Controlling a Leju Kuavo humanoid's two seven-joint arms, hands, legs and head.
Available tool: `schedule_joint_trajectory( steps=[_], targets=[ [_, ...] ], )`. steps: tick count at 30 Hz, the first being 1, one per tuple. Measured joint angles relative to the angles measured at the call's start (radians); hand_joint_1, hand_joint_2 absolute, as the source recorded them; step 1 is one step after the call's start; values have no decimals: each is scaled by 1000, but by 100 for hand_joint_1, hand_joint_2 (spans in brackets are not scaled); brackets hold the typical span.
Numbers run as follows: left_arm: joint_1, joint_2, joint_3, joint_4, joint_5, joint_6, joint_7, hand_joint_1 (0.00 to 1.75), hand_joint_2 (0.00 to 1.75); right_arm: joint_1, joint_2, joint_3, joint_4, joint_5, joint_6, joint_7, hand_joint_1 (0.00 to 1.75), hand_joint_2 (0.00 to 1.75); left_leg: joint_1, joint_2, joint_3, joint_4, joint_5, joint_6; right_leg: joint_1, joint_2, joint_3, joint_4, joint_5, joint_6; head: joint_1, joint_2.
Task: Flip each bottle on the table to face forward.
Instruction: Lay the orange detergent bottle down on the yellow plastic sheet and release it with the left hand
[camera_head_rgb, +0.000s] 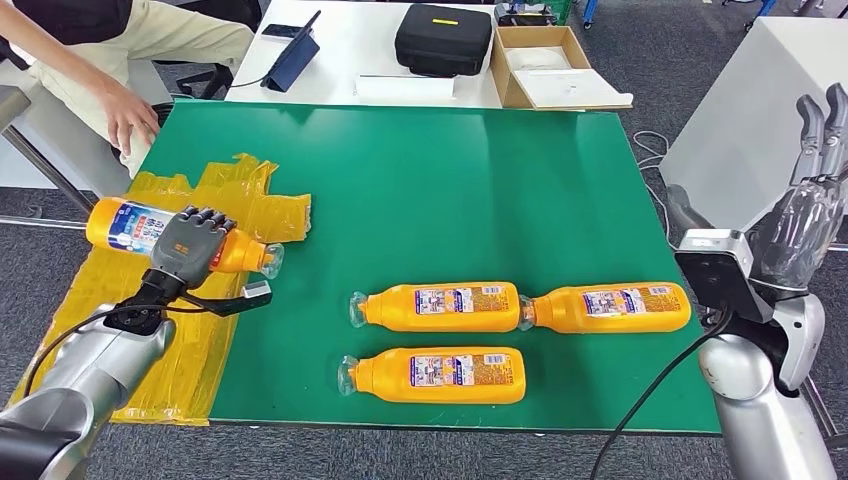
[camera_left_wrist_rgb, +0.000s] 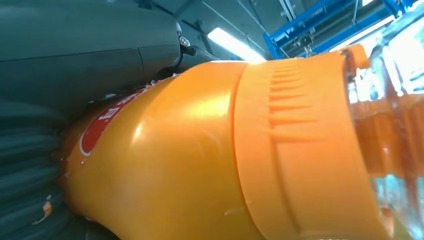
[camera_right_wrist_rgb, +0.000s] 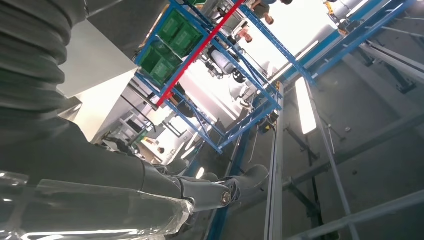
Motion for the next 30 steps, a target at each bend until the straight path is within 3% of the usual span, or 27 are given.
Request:
schedule_joint_trajectory(
  steps=[16, 27, 28, 29, 30],
  targets=[
    [-2, 12, -9, 59, 38, -52, -6, 175, 175, -9, 1, 17, 11, 4, 15, 1, 0, 175, 0, 0, 0, 0, 0, 0, 0, 0, 0, 0, 0, 0, 0, 0],
    [6, 26, 36, 77, 131, -57, -42, 175, 175, -29, -3, 39, 47, -27, 17, -9, 0, 175, 0, 0, 0, 0, 0, 0, 0, 0, 0, 0, 0, 0, 0, 0],
    [8, 26, 43, 77, 139, -56, -45, 171, 175, -29, -3, 40, 49, -30, 16, -10, 0, 175, 0, -1, 0, 0, 0, 0, 0, -1, 0, 0, 0, 0, 0, 0],
    [10, 26, 48, 77, 145, -55, -48, 140, 175, -30, -2, 42, 52, -31, 16, -11, 0, 175, 0, -1, 0, 0, 0, 0, 0, -1, 0, 0, 0, 0, 0, 0],
    [11, 26, 53, 77, 149, -55, -50, 96, 175, -31, -2, 43, 54, -31, 16, -11, 0, 175, 0, -1, 0, 0, 0, 0, 0, -1, 0, 0, 0, 0, 0, 0]
  ],
)
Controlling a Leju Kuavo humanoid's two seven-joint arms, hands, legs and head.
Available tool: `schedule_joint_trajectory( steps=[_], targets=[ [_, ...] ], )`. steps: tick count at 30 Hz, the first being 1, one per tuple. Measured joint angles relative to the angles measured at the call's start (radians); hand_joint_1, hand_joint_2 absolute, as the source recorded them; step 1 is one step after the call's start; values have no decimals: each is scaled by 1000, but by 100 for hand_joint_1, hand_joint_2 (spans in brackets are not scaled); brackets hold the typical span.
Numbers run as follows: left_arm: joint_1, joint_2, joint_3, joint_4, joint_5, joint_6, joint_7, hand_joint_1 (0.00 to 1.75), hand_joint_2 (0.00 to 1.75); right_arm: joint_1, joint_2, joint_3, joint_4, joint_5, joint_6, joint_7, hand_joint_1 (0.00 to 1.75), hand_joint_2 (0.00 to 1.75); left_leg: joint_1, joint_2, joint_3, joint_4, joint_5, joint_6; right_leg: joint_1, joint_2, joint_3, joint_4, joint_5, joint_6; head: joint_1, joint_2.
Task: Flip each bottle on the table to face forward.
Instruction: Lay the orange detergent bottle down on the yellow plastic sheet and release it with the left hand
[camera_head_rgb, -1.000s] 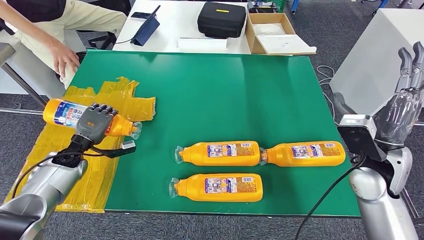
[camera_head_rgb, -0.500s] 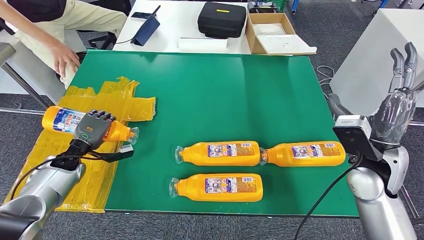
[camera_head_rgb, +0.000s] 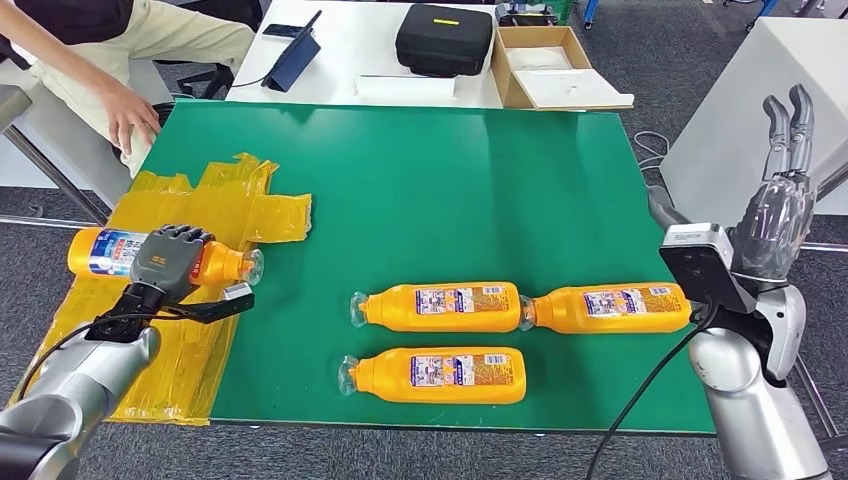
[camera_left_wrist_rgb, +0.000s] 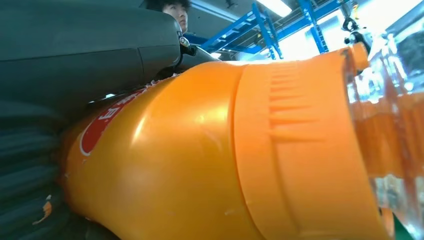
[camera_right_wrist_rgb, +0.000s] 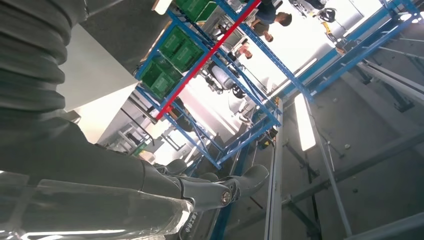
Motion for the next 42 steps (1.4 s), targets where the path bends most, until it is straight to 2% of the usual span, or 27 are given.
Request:
schedule_joint_trajectory(
  steps=[2, 3, 18, 25, 27, 30, 36, 38, 42],
  targets=[
    [3, 0, 8, 0, 4, 0, -1, 12, 175, -4, 1, 4, 4, 0, 0, 0, 0, 175, 0, 0, 0, 0, 0, 0, 0, 0, 0, 0, 0, 0, 0, 0],
    [3, 0, 11, 0, 2, 0, 0, 0, 175, -6, 2, 6, 6, 1, -1, 0, 0, 175, 0, 0, 0, 0, 0, 0, 0, 0, 0, 0, 0, 0, 0, 0],
    [4, -4, 12, 0, -34, -35, 22, 0, 175, -24, 12, 21, 13, 31, -2, 21, 0, 175, 0, 0, 0, 0, 0, 0, 0, 0, 0, 0, 0, 0, 0, 0],
    [4, -14, 12, 0, -29, -32, 17, 0, 175, -34, 10, 21, 13, 93, 30, 73, 0, 175, 0, 0, 0, 0, 0, 0, 0, 0, 0, 0, 0, 0, 0, 0],
    [4, -21, 15, 0, -10, -18, 1, 0, 175, -42, 6, 21, 14, 132, 76, 110, 0, 175, 0, 0, 0, 0, 0, 0, 0, 0, 0, 0, 0, 0, 0, 0],
    [4, -41, 32, -10, 54, 14, -49, 0, 175, -73, -13, 25, 25, 183, 192, 165, 0, 175, 0, 0, 0, 0, 1, 1, 0, 0, 0, 0, 0, 0, 0, 0],
    [13, -104, 68, -106, 228, 22, -162, 0, 175, -192, -68, 56, 97, 163, 452, 203, 0, 175, -1, 0, 0, 0, 1, 2, -1, 0, 0, 0, 1, 1, 0, 0],
    [19, -127, 73, -154, 274, 3, -177, 0, 175, -234, -85, 69, 120, 147, 495, 209, 0, 175, -2, -1, 0, 0, 1, 2, -1, -1, 0, 0, 1, 2, 0, 0],
    [28, -150, 73, -221, 307, -15, -182, 0, 175, -283, -107, 86, 143, 135, 523, 215, 0, 175, -2, 0, 0, 0, 1, 2, -1, 0, 0, 0, 1, 2, 0, 0]
  ],
)
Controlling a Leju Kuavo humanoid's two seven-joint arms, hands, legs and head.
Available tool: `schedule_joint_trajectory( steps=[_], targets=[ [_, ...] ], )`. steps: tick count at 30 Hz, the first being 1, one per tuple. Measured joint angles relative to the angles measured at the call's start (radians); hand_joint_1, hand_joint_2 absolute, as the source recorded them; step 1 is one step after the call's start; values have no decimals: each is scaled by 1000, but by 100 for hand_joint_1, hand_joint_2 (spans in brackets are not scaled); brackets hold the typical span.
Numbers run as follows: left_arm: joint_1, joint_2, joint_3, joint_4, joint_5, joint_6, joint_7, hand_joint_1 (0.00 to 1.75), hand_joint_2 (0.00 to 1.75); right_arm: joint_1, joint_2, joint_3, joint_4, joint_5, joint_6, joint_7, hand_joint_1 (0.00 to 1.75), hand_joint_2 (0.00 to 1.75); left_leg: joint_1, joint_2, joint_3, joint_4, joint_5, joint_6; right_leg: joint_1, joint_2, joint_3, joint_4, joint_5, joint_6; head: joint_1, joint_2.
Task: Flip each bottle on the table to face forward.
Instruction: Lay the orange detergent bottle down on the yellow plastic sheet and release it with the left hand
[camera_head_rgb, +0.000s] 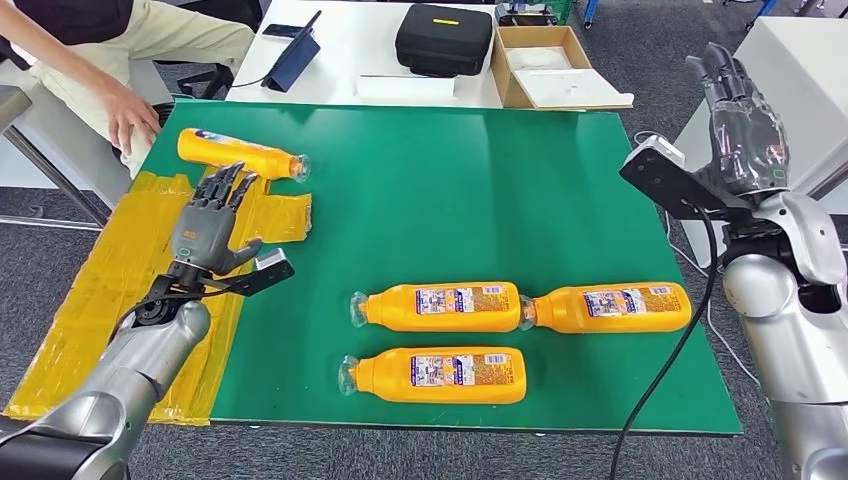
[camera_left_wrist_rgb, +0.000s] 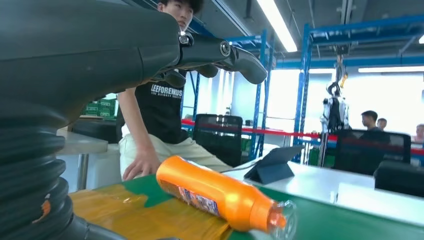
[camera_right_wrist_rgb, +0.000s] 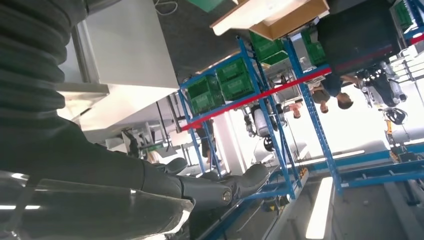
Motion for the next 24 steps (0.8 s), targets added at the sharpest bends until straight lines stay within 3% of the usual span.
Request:
schedule_joint_trajectory(
  steps=[4, 12, 16, 20, 24],
  targets=[
    [23, -28, 3, -82, 160, -62, -61, 0, 175, -46, -30, 35, 39, -19, 78, 8, 0, 175, 0, 0, 0, 0, 0, 0, 0, 0, 0, 0, 0, 0, 0, 0],
    [69, -78, -20, -285, 417, -166, -77, 0, 175, -199, -126, 152, 158, -127, 261, -28, 0, 175, 0, -2, -1, 0, 0, 1, 0, -2, 0, 0, 0, 0, 0, 0],
    [72, -89, -11, -365, 646, -280, -100, 0, 175, -246, -181, 228, 167, -229, 353, -36, 0, 175, 0, -2, -1, 0, 0, 1, 0, -2, 0, 0, 0, 0, 0, 0],
    [78, -93, 44, -461, 861, -368, -99, 0, 175, -243, -215, 305, 157, -272, 350, -45, 0, 175, 0, -1, -1, 0, 0, 1, 1, -2, 0, 0, 0, 0, 0, 0],
    [82, -93, 96, -531, 940, -408, -91, 0, 175, -221, -214, 375, 152, -244, 297, -34, 0, 175, 1, -1, -1, 0, 0, 0, 1, -2, 0, 0, 0, 0, 0, 0]
  ],
)
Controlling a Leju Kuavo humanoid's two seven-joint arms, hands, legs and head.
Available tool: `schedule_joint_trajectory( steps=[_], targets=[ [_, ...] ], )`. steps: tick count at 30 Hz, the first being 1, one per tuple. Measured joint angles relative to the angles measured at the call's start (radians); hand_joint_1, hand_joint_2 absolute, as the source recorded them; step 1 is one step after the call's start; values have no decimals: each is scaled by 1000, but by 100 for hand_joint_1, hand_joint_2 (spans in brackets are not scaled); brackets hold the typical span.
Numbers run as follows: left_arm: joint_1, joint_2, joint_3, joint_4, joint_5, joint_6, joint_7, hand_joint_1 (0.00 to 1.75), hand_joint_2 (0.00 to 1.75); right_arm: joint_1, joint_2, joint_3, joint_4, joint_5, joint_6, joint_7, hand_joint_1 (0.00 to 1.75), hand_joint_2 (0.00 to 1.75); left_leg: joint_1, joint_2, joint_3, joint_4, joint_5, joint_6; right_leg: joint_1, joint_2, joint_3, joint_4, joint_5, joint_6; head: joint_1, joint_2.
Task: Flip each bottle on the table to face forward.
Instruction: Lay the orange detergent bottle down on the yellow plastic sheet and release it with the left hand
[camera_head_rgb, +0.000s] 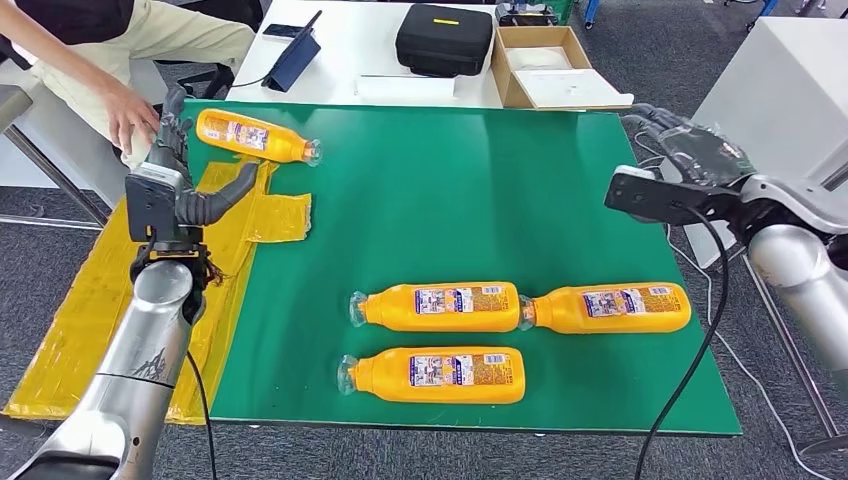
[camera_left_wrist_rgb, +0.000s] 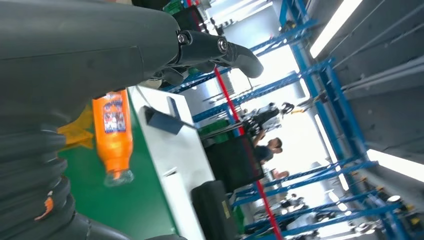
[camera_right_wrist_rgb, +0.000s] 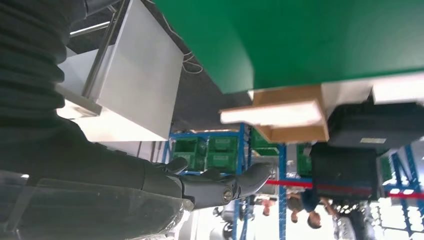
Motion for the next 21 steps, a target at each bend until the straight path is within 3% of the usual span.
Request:
schedule_joint_trajectory(
  steps=[13, 17, 21],
  targets=[
    [14, -1, 33, -54, 9, -12, 0, 0, 175, 19, 4, 73, 0, 52, -57, 13, 0, 175, 0, -2, 0, 0, 0, 0, 0, -1, 0, 0, 0, 0, 0, 0],
    [14, -4, 33, -50, 6, -15, 0, 0, 175, 114, 5, 75, -15, 183, -208, 26, 0, 175, 0, -3, 0, 0, 0, 0, 0, -2, 0, 0, 0, 0, 0, 0],
    [11, -8, 32, -25, 15, -32, -13, 0, 175, 265, -4, 40, -55, 329, -304, -21, 0, 175, 0, -4, -1, 0, 0, 0, 0, -3, 0, 0, -1, 0, 0, 0]
  ],
)
